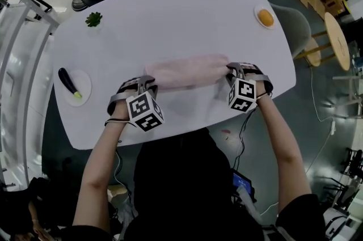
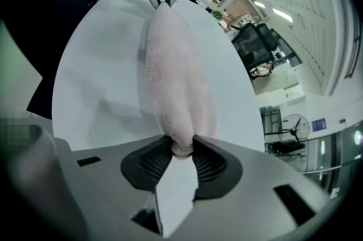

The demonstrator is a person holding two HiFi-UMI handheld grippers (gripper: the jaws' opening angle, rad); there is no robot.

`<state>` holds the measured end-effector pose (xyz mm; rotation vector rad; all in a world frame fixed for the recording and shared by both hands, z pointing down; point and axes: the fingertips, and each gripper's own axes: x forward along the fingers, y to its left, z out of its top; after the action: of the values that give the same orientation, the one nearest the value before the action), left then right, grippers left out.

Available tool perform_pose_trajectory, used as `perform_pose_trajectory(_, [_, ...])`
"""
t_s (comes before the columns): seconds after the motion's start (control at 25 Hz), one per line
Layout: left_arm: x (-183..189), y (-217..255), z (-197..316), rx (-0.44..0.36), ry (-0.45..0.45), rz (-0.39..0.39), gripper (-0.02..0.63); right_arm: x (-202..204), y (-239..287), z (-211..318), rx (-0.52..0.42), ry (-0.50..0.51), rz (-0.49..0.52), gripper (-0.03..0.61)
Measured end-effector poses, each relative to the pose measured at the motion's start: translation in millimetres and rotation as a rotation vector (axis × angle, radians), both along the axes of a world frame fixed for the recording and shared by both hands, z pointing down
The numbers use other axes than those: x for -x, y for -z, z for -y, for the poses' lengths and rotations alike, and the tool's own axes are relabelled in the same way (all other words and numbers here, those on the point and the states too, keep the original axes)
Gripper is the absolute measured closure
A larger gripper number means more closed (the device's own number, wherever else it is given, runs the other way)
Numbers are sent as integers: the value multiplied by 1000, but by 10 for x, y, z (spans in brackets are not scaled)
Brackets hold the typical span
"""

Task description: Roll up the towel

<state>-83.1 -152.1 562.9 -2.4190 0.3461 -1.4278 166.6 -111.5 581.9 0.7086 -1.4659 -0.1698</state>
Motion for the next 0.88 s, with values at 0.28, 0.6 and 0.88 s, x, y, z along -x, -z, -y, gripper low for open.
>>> perform_pose_trajectory(0.28, [-192, -66, 9, 14, 124, -20, 528, -205, 48, 53, 6, 76, 13, 454])
perform_pose_trajectory(0.6, [-131, -77, 97, 42, 377, -105, 412, -111, 22, 89, 3, 95, 225, 380])
perform_pose_trajectory(0.88, [-72, 15, -50, 167, 634, -341, 224, 100, 423, -12, 58, -108, 647, 195])
